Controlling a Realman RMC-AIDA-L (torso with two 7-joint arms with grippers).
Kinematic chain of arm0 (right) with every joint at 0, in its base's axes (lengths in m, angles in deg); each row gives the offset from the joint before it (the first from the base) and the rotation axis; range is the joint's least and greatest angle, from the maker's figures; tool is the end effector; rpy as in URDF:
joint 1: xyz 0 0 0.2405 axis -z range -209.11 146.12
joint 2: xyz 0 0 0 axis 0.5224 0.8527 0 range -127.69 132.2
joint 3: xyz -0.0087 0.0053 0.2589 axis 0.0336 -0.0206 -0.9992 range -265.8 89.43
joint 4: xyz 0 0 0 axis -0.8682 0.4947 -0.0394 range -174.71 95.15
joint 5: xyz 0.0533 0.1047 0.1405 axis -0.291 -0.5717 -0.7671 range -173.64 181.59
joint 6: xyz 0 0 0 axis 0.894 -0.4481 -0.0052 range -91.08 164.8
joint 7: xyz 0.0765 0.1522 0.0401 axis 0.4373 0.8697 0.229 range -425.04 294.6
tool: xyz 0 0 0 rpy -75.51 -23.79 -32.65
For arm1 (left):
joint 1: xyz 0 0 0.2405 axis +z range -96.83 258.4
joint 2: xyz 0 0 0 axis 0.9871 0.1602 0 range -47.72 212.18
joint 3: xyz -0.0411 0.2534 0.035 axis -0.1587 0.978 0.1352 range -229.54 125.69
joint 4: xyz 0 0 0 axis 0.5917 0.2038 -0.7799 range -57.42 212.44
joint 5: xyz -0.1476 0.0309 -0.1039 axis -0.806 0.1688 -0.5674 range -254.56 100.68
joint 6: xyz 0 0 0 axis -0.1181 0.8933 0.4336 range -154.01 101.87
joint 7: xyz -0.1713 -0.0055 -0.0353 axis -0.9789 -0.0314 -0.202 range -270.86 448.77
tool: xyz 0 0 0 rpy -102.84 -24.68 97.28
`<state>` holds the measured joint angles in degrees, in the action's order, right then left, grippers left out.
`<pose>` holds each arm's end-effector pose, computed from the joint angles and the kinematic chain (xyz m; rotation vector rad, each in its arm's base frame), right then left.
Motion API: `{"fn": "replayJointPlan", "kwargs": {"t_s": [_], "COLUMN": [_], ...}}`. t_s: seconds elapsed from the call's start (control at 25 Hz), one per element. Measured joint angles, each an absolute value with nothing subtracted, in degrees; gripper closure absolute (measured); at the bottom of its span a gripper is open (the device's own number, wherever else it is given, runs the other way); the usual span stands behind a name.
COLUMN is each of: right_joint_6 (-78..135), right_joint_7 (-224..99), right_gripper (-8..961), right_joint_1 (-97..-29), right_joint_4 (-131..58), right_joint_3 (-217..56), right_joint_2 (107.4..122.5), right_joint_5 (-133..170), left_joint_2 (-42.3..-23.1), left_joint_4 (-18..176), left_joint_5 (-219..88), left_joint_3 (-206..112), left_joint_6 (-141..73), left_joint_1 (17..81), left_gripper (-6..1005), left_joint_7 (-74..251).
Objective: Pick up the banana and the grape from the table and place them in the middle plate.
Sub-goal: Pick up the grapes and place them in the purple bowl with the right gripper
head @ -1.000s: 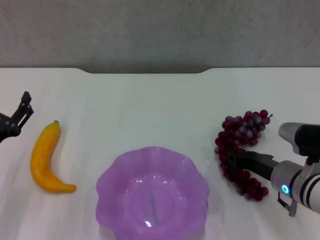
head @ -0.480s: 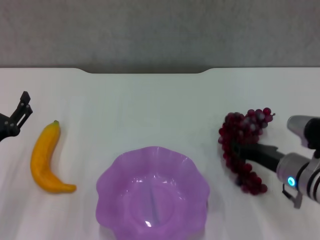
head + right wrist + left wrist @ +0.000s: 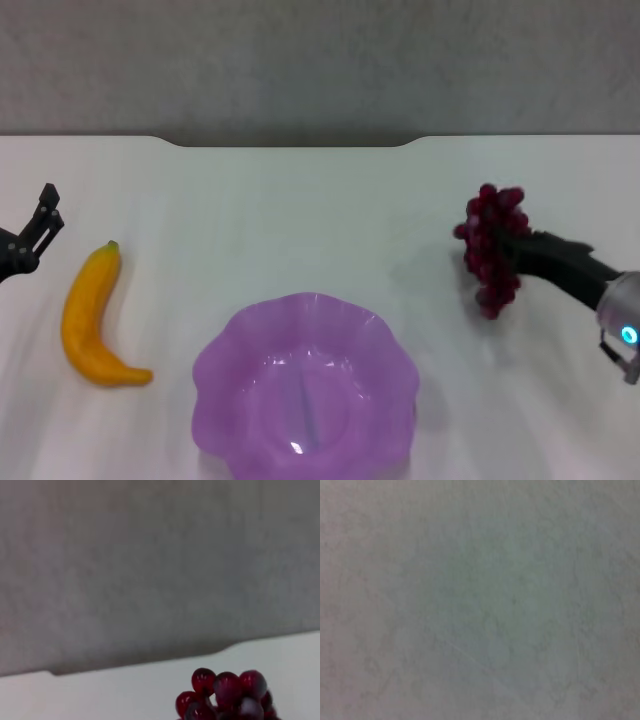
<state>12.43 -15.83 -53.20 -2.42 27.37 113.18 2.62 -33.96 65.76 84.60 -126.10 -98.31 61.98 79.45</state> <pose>0.2968 0.3765 -0.0390 -1.8986 1.0608 0.6102 -0.3200 0.3304 0.0341 -1.5905 -0.3874 -0.6961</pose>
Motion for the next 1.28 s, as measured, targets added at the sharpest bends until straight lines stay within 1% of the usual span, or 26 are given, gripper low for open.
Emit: {"fn": "replayJointPlan", "kwargs": {"t_s": [0.28,0.48,0.56,0.84,1.28], "right_joint_6": [11.55,11.77,11.8,15.64,22.16], "right_joint_7": [-15.88,-15.91,-15.78,-15.38,-15.54], "right_gripper": [671,675,677,681,683], "right_joint_1": [-48.26,-44.17,-43.02,-40.66,-39.92], "right_joint_4": [5.01,12.71,15.85,27.96,40.44], "right_joint_3": [18.1,12.53,11.99,18.65,35.18], "right_joint_2": [113.96,116.19,116.69,116.78,116.74], "right_joint_5": [15.64,27.23,30.75,36.42,42.99], "left_joint_2": [-33.96,-33.96,-33.96,-33.96,-33.96], "left_joint_4": [65.73,65.73,65.73,65.73,65.73], "left_joint_5": [84.6,84.6,84.6,84.6,84.6], "left_joint_3": [-126.1,-126.08,-126.03,-125.9,-126.01], "left_joint_6": [-98.32,-98.38,-98.4,-98.49,-99.47], "left_joint_1": [61.98,61.98,61.98,61.98,62.45], "left_gripper": [118,118,119,119,119], "left_joint_7": [79.61,80.32,80.36,80.36,80.34]}}
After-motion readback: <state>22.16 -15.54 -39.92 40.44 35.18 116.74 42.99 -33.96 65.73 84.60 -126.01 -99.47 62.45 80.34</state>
